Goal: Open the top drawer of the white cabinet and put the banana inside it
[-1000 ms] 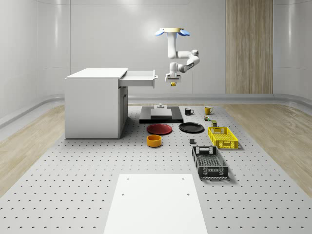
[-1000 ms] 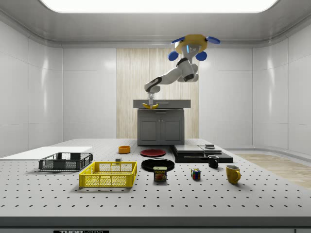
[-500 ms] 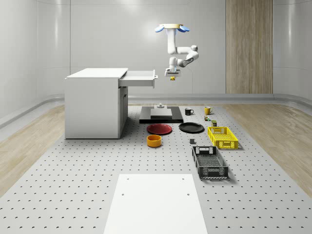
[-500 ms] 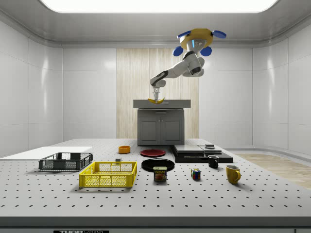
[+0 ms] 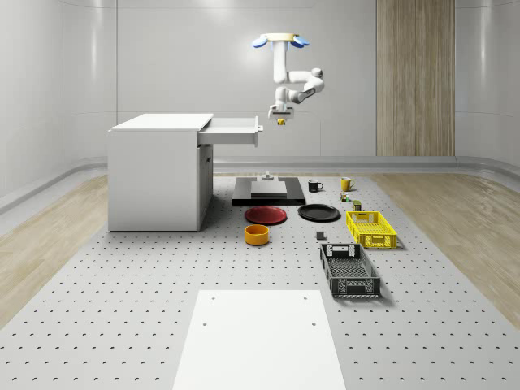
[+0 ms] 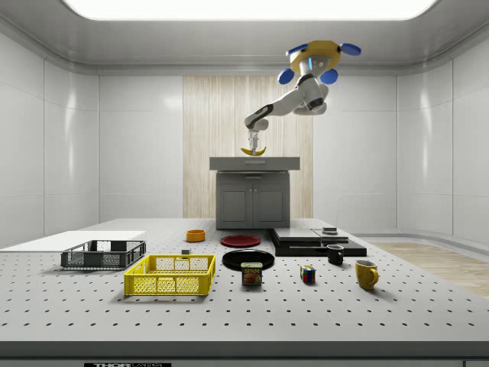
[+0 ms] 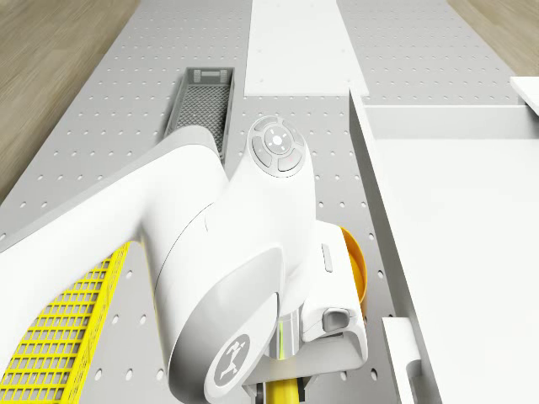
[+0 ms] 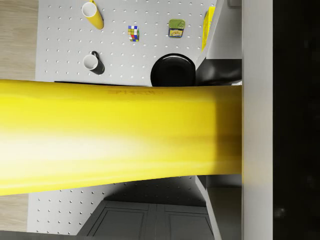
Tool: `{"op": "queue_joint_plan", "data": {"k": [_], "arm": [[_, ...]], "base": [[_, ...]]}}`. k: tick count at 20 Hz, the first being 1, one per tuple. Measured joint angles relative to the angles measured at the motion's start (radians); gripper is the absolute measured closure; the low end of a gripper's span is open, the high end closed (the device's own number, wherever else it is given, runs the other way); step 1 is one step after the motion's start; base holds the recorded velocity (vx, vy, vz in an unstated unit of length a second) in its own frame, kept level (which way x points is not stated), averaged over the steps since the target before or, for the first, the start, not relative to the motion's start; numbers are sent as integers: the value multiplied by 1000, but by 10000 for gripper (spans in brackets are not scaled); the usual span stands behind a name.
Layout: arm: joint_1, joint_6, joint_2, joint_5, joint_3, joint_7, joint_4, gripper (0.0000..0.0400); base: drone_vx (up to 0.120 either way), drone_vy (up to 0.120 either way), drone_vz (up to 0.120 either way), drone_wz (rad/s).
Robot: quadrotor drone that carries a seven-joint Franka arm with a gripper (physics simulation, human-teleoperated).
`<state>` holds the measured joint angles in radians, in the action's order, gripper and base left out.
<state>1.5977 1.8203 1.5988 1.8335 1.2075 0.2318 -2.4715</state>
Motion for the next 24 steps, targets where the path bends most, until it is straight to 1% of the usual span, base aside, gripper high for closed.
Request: {"op": "queue_joint_plan", "data": {"k": [4,24], "arm": [[0,0,1,0,0,0,0,208],[1,2,2,-1,0,0,0,208]], "base": [[-110,-120,120,0],[0,-120,0,0]]}}
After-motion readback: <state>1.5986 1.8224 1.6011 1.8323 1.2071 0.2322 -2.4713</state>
